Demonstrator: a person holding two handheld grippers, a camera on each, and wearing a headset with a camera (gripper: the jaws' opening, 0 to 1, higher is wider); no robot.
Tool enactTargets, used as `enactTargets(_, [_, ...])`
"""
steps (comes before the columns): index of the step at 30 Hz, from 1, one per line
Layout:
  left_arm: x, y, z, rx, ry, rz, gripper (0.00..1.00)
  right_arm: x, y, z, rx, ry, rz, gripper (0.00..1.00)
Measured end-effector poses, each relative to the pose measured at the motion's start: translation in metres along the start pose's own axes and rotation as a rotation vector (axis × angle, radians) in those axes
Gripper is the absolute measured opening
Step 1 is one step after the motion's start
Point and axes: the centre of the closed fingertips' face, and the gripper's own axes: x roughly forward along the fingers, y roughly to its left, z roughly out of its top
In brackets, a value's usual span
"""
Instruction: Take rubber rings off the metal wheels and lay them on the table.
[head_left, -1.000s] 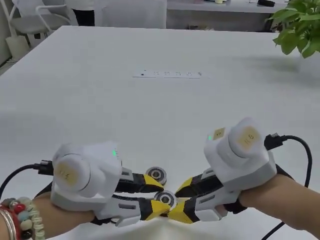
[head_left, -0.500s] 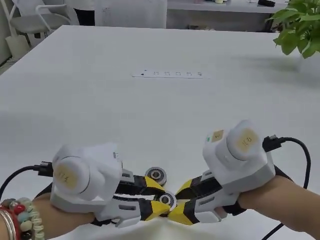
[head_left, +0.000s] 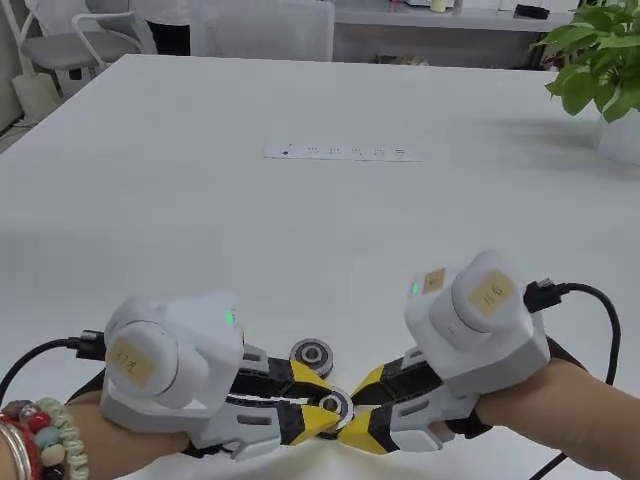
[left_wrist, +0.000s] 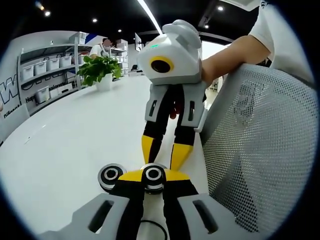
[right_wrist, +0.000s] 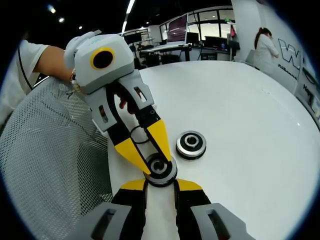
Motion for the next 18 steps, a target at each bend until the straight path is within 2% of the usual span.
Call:
enactTargets(7, [-0.0001, 0.0005, -0.0002, -0.004, -0.005, 0.000, 0.09, -0.0009, 0.0001, -0.0008, -0.015, 0.004, 0.001, 0.16])
enactTargets(9, [-0.0001, 0.0007, -0.0002, -0.004, -0.010, 0.001, 0.09, -0.0013, -0.0019, -0.0055, -0.036, 0.030, -0.009, 0.12])
enactTargets(18, [0.0002, 0.0010, 0.0002, -0.008, -0.015, 0.002, 0.09, -0.0018, -0.0018, -0.0043, -0.042, 0.024, -0.004, 0.08])
